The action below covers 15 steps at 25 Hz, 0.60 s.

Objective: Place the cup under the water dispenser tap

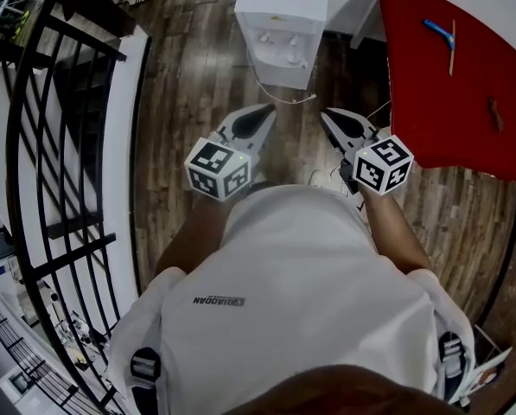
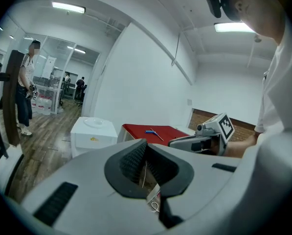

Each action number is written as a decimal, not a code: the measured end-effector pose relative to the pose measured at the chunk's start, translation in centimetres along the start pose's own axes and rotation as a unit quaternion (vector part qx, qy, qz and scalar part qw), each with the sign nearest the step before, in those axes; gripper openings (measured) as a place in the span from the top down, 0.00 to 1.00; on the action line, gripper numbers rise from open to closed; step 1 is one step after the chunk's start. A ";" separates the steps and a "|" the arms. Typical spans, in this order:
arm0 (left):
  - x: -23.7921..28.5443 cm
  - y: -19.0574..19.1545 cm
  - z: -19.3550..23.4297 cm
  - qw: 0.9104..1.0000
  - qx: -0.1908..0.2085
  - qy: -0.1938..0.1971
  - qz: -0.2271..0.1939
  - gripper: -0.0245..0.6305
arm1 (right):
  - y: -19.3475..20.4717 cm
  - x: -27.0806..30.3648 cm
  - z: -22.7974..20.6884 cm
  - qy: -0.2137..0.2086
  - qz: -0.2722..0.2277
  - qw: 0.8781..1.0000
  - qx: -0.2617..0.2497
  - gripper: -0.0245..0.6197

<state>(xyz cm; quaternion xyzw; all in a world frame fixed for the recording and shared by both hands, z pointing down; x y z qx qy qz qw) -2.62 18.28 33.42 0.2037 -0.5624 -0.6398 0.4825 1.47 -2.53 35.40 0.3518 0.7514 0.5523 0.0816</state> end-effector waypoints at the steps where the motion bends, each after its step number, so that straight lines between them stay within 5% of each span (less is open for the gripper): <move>1: -0.1 0.0 0.1 1.000 -0.001 0.001 -0.001 0.97 | 0.0 0.1 0.1 0.001 0.002 1.000 -0.002 0.93; 15: -0.6 0.7 1.0 1.000 -0.007 0.009 -0.008 0.97 | 0.8 0.1 0.1 0.021 0.018 1.000 0.007 0.93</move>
Point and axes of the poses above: the fingertips, and each gripper's own axes: x forward along the fingers, z to its left, y out of its underside, the point moved 8 cm from there along -x, backward along the fingers
